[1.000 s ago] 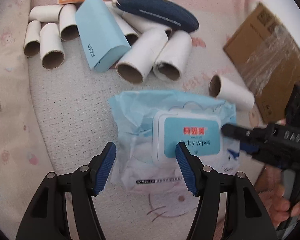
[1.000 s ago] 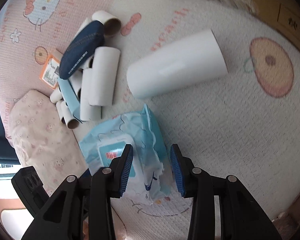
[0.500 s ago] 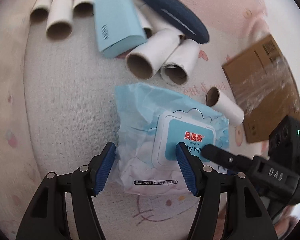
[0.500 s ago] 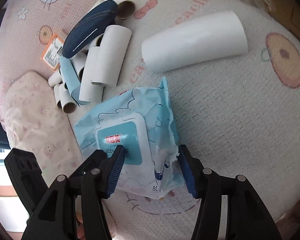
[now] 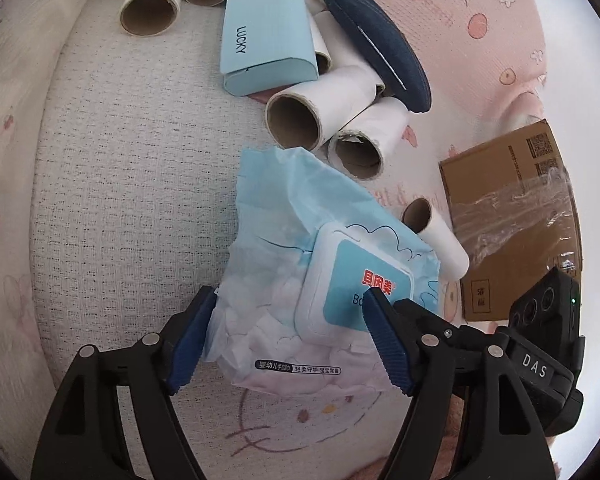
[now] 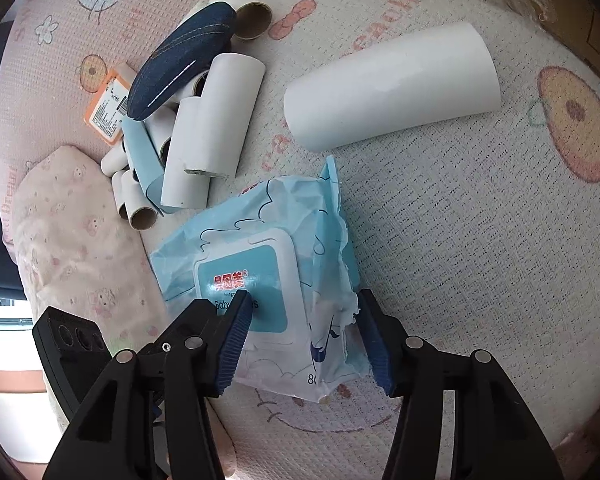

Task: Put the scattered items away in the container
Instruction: 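Lift the baby-wipes pack off the pile with both grippers, then carry the baby-wipes pack with both grippers over the cardboard box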

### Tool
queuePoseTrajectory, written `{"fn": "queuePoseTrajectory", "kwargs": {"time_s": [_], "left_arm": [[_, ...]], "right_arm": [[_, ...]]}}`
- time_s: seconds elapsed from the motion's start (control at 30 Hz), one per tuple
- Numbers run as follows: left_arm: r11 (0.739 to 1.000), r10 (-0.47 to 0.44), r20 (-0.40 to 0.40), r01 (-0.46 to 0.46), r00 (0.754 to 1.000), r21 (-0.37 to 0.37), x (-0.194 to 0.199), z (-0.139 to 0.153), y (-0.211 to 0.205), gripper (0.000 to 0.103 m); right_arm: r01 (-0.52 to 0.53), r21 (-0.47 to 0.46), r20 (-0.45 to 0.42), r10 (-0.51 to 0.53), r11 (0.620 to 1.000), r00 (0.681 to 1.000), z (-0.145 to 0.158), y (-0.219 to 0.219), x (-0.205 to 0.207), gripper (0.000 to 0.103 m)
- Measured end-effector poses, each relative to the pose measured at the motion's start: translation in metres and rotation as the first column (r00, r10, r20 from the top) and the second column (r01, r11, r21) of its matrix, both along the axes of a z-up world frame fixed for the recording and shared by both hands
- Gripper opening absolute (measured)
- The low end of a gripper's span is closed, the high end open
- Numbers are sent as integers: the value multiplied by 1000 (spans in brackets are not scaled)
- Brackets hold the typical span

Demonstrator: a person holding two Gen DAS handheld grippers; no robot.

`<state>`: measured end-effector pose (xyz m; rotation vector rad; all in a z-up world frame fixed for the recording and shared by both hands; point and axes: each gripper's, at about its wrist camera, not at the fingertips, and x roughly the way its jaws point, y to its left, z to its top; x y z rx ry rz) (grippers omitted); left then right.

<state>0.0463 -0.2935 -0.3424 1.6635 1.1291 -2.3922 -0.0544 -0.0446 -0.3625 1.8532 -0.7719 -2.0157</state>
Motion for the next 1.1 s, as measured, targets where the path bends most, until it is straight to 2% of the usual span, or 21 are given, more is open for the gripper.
{"fn": "queuePoseTrajectory", "kwargs": {"time_s": [0.07, 0.23, 0.5, 0.57, 0.67, 0.73, 0.9, 1.1], "left_arm": [[1000, -12, -2, 12, 1000, 1, -2, -1, 2, 77], [997, -40, 6, 39, 999, 60, -6, -5, -1, 77], [995, -99, 30, 99, 995, -2, -23, -1, 7, 74], [993, -120, 25, 120, 992, -18, -22, 2, 9, 70], [993, -115, 7, 115, 993, 6, -19, 4, 8, 66], [993, -114, 5, 113, 994, 14, -17, 7, 7, 65], [992, -122, -50, 120, 991, -37, -13, 34, 8, 64], [984, -129, -135, 111, 982, -139, -12, 90, 13, 64]], "right_arm": [[5, -8, -4, -5, 1000, 1000, -1, 0, -1, 52], [19, -18, -31, -19, 1000, 999, -2, 4, -6, 52], [9, -35, -60, -11, 999, 998, -5, 4, -13, 52], [-26, -1, -88, 26, 1000, 996, 0, -2, -14, 52], [-128, 161, -192, 158, 979, 969, 20, -26, -7, 52], [-145, 203, -220, 190, 968, 957, 28, -32, -4, 52], [-143, 197, -267, 193, 970, 944, 45, -35, 4, 51], [-115, 139, -378, 160, 984, 912, 85, -32, 10, 51]]}}
